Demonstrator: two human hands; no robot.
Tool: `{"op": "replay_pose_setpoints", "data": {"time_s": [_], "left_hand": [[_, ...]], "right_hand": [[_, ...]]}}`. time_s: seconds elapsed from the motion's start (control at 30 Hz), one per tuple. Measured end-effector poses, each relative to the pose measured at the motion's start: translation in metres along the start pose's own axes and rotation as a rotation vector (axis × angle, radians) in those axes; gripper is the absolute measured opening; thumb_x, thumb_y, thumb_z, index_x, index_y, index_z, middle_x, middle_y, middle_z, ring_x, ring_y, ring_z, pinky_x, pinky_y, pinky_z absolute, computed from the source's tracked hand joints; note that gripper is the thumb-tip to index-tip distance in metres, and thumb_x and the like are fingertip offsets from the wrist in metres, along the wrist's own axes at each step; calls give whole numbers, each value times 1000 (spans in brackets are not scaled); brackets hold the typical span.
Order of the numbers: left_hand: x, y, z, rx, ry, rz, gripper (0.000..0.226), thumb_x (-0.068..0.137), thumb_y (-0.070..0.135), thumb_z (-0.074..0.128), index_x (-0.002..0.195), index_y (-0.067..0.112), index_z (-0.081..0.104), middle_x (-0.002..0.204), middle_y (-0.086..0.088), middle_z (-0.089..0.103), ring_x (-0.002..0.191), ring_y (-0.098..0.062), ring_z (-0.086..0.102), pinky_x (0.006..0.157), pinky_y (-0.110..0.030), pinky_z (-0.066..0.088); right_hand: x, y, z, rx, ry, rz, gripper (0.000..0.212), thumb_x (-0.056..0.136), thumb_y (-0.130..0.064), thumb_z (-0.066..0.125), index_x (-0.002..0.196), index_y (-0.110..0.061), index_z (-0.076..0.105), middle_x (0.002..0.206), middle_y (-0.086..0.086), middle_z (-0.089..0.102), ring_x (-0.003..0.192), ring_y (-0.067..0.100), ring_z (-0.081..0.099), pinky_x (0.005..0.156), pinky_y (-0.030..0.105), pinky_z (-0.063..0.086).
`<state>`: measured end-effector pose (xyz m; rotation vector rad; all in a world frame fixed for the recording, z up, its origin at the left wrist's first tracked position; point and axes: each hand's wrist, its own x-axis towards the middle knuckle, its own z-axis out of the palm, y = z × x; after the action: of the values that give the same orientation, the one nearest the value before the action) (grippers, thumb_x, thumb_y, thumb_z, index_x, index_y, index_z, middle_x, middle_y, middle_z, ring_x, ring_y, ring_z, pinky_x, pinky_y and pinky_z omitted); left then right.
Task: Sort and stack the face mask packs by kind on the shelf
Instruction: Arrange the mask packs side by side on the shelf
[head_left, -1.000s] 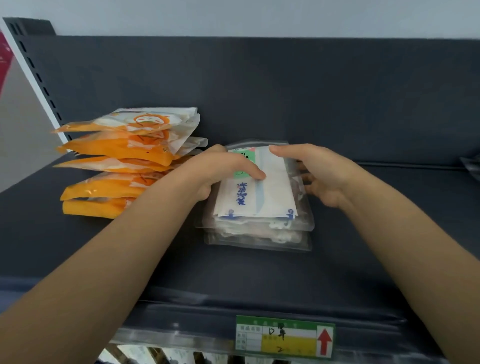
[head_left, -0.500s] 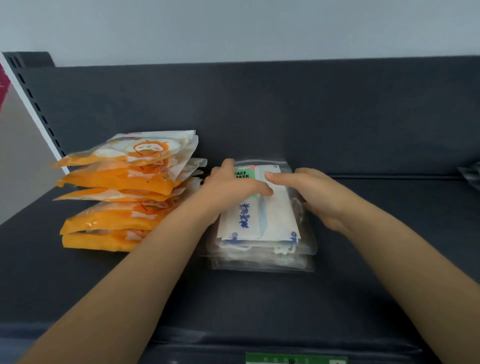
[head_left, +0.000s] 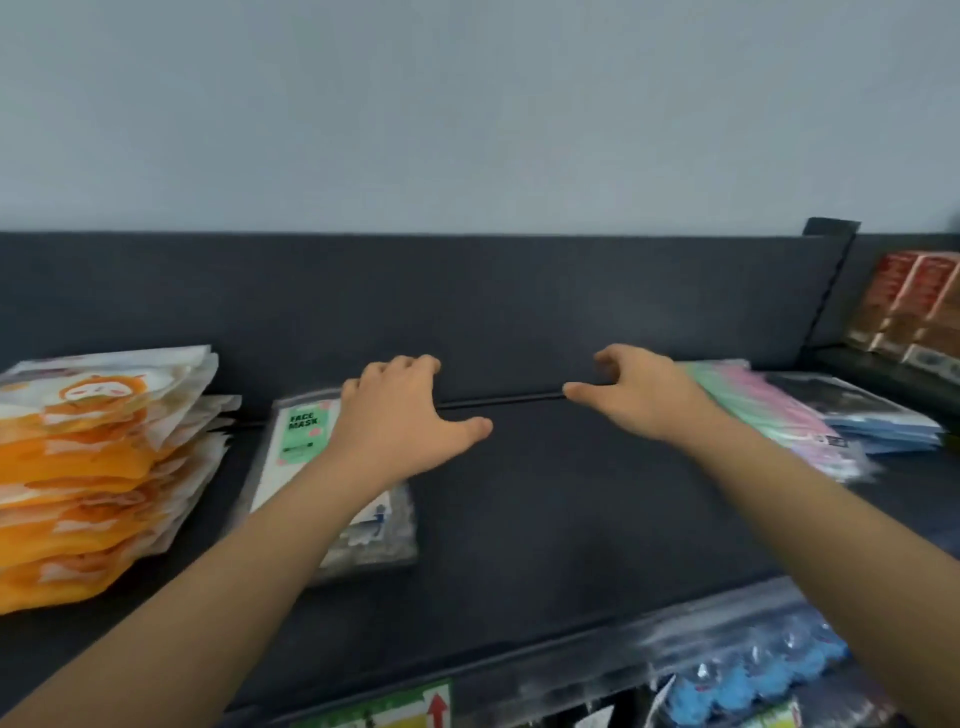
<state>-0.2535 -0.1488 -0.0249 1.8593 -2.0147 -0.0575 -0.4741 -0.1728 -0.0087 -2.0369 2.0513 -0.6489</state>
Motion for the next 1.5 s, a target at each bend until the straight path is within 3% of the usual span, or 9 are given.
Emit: {"op": "replay_pose_setpoints", "data": {"time_s": [0.13, 0.3, 0.7, 0.87, 0.93, 1.07, 1.17, 1.3, 1.5], "left_hand": [[4, 66, 25, -30, -76, 73, 83, 77, 72, 55, 139, 19, 43, 140, -1, 49, 128, -25, 45, 103, -38, 38], [25, 159, 78, -93, -144, 84, 84, 81, 75, 47, 135, 11, 44, 134, -7, 53, 121, -25, 52, 93, -37, 47], [76, 276, 153, -377, -232, -182, 96, 83, 69, 52, 146, 1, 26, 146, -14, 45, 129, -31, 48, 90, -34, 41], [83, 289, 157, -783, -256, -350, 85, 76, 48, 74, 138, 5, 35, 118, -3, 57, 98, -18, 59, 71, -31, 51], [84, 292, 157, -900, -257, -389, 68, 77, 32, 77, 129, 6, 41, 98, -3, 57, 80, -13, 54, 61, -28, 44], [82, 289, 157, -980, -251, -427, 88, 66, 30, 83, 138, 4, 39, 137, -21, 51, 90, -19, 59, 62, -29, 45], [80, 287, 155, -1026, -266, -462, 85, 62, 30, 81, 136, 4, 47, 119, -21, 61, 64, -12, 44, 57, -28, 41], [81, 286, 155, -1073, -298, -508, 75, 57, 25, 79, 126, 8, 57, 107, -7, 65, 81, -18, 58, 61, -29, 43], [84, 283, 163, -1126, -284, -523, 64, 63, 19, 80, 123, 7, 59, 103, -6, 66, 78, -18, 63, 61, -28, 45]], "right_hand": [[13, 90, -61, -195, 81, 156, 49, 82, -55, 61, 97, -8, 63, 107, 13, 67, 97, 32, 61, 74, 33, 46], [41, 190, -90, -95, 39, 317, 56, 84, -52, 63, 53, -10, 42, 55, 6, 45, 51, 21, 44, 49, 28, 32], [78, 232, -84, 223, -397, 237, 38, 83, -34, 73, 84, -7, 47, 70, 7, 42, 58, 23, 47, 49, 27, 38], [80, 233, -86, 216, -429, 189, 72, 86, -33, 68, 142, -2, 36, 147, 19, 38, 127, 39, 46, 90, 43, 43], [81, 235, -84, 259, -487, 221, 78, 84, -35, 70, 146, -6, 31, 151, 20, 33, 128, 44, 44, 91, 49, 44], [82, 236, -77, 344, -496, 243, 84, 83, -35, 71, 148, -9, 26, 153, 23, 28, 129, 48, 41, 88, 53, 44], [81, 232, -73, 377, -484, 211, 79, 87, -33, 67, 149, -6, 25, 155, 20, 26, 134, 44, 37, 90, 49, 42], [88, 232, -69, 414, -475, 207, 82, 84, -33, 71, 148, -6, 27, 154, 19, 29, 135, 42, 37, 106, 50, 38], [88, 233, -67, 484, -419, 209, 73, 87, -30, 69, 145, -5, 33, 152, 18, 32, 135, 39, 37, 95, 44, 39]]}}
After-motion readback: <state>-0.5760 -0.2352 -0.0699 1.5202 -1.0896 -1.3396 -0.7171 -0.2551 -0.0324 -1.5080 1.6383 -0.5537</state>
